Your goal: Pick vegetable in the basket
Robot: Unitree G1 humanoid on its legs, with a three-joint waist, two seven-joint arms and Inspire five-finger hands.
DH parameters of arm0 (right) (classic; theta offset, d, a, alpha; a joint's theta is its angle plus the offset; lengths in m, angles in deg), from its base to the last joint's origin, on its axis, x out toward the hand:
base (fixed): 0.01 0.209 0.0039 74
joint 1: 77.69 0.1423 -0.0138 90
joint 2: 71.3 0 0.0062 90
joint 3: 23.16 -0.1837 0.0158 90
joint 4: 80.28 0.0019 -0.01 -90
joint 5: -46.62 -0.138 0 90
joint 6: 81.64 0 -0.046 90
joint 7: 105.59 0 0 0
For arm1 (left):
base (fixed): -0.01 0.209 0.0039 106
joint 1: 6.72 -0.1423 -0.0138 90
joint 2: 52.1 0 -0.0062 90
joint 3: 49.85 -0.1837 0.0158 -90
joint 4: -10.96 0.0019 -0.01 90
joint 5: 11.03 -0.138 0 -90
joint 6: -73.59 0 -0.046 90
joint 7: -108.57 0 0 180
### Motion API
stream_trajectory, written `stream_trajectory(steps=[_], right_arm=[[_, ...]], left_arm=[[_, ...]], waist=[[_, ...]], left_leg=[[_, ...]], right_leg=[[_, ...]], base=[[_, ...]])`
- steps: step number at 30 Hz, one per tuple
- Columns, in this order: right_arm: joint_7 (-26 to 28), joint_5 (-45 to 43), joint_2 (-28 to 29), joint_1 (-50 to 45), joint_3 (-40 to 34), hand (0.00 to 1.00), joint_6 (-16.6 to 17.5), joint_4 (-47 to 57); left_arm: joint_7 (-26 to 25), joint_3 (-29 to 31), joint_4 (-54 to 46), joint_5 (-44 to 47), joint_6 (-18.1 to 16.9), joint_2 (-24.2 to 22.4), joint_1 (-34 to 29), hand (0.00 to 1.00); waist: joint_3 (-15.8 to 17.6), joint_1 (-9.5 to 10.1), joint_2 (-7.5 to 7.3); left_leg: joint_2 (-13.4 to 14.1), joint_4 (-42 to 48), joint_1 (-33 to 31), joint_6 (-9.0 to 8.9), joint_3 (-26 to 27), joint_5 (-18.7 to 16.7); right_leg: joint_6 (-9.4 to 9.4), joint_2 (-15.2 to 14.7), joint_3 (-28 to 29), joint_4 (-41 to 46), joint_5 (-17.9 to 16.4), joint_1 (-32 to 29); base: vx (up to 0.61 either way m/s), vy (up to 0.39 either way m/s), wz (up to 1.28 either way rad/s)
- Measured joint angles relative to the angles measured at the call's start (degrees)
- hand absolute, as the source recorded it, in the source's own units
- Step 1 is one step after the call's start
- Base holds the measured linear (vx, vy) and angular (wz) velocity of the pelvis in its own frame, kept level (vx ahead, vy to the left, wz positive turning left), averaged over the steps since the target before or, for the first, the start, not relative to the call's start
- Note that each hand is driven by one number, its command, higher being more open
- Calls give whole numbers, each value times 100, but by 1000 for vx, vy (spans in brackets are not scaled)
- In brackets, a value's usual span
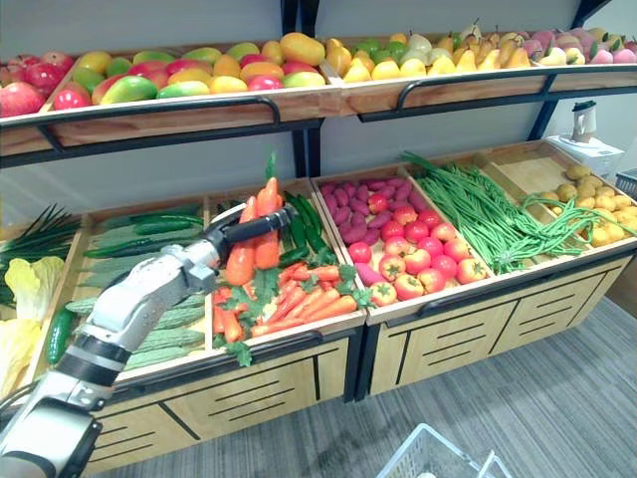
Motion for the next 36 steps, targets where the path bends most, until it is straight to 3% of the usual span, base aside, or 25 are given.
stream_trajectory(steps=[2,3,4,5,6,7,10,11,16,17,20,26,32,36], right_arm=[[-64,-215,-73,-1,-258,0,-18,0],[-117,-364,-145,36,-323,0,-30,0],[-124,-369,-181,86,-321,0,-37,0],[-118,-356,-283,177,-315,0,-47,115],[-104,-350,-344,180,-310,0,-47,233],[-76,-304,-506,180,-275,0,-49,513],[-63,-296,-683,181,-261,0,-47,1430],[-103,-350,-816,188,-58,0,-48,3713],[-111,-358,-1101,140,-106,0,-27,4558],[-101,-358,-1189,66,-134,0,-225,4902],[270,-352,-1861,-29,-133,0,-719,5572],[887,-471,-3175,119,-135,0,-945,6431],[1237,-866,-3433,724,-105,0,-1152,6480],[1439,-1029,-3728,1088,386,0,-1462,6481]], left_arm=[[-75,10,-118,0,0,-4,0,0],[-101,71,-213,1,0,14,-9,0],[-123,104,-232,0,0,39,-19,0],[-188,256,-323,0,1,124,-112,0],[-209,326,-370,-1,1,129,-143,0],[-206,416,-516,-1,-4,130,-151,0],[-113,497,-1062,61,-256,130,-145,0],[-81,432,-1242,126,-454,209,-142,0],[-154,240,-1327,118,-454,322,-79,0],[-185,238,-1396,109,-453,358,-71,0],[-60,183,-1555,-296,-471,417,-9,0],[-71,-17,-1553,-456,-714,620,361,0],[-278,-144,-1542,-556,-1068,893,614,0],[-288,-221,-1539,-566,-1181,911,615,0]], waist=[[5,-31,-11],[52,0,-84],[84,24,-134],[135,75,-213],[129,93,-177],[104,116,-58],[100,113,11],[243,-41,-125],[297,-72,-192],[304,-53,-197],[305,-45,-193],[297,-112,-181],[276,-158,-149],[242,-161,-113]], left_leg=[[28,56,88,-12,35,-11],[98,414,71,21,-83,-138],[150,714,38,136,-248,-270],[341,1609,-110,317,-801,-727],[417,1918,-171,318,-1041,-906],[490,2328,-239,280,-1551,-1293],[454,2282,-162,49,-1845,-1629],[257,1855,78,-323,-1095,-1866],[152,1938,123,-292,-913,-1983],[164,1965,143,-305,-828,-2021],[158,1934,267,-305,-595,-2061],[221,1854,293,-325,-467,-2065],[147,1785,387,-326,-437,-2064],[62,1781,388,-322,-409,-2063]], right_leg=[[-25,40,176,79,-41,-60],[-32,43,424,197,-64,-116],[-34,46,591,242,-65,-123],[-39,141,1096,373,-89,-163],[-63,200,1283,421,-114,-196],[-75,345,1627,533,-117,-308],[-15,495,2152,846,-133,-728],[388,398,2547,1020,96,-1194],[512,222,2623,563,350,-1074],[509,219,2646,530,363,-1081],[527,184,2648,538,400,-1091],[557,237,2627,387,558,-1113],[585,145,2410,400,606,-1086],[626,54,2413,334,648,-1067]], base=[[-58,-48,-48],[-70,-83,-80],[-75,-106,-151],[-63,-75,-152],[-55,0,-195],[-21,70,-140],[34,285,-157],[30,401,-140],[-19,166,-39],[-17,50,-38],[25,27,-35],[34,0,-13],[9,16,-2],[-27,58,-1]])
